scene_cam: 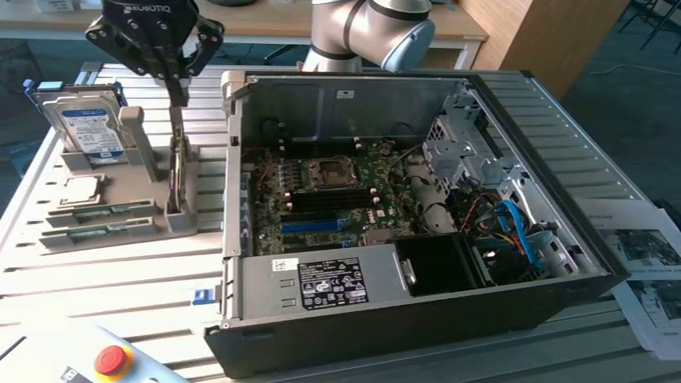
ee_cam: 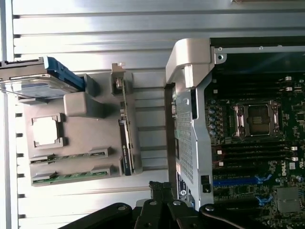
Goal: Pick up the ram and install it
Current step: 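Reach for the ram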
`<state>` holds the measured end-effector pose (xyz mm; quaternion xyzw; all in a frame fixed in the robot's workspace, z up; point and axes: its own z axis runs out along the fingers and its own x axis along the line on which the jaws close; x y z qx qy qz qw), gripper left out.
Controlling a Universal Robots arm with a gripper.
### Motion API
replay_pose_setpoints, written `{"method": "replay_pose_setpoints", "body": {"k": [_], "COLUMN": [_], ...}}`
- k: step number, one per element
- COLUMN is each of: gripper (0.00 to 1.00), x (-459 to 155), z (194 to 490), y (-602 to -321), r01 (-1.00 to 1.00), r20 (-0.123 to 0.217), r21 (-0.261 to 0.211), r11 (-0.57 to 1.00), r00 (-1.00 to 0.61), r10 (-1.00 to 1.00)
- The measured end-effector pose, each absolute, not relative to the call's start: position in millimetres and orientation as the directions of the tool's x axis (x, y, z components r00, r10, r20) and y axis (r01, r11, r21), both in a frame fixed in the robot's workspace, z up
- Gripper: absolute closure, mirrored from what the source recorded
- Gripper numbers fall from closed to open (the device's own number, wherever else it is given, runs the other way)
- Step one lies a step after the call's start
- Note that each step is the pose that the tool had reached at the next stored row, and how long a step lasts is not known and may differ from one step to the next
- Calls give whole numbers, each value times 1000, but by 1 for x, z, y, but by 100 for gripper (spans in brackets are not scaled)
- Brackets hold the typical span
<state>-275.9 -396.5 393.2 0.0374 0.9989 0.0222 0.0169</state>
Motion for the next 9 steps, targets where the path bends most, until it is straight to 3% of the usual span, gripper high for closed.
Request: {"method": "replay_pose_setpoints", "body": {"k": [9], "gripper": [90], "x": [-304], "z": [393], "y": [-396], "r01": [74], "r20": [-34], "r21": [46], "r11": [996], "r00": [-997], "r10": [75]}}
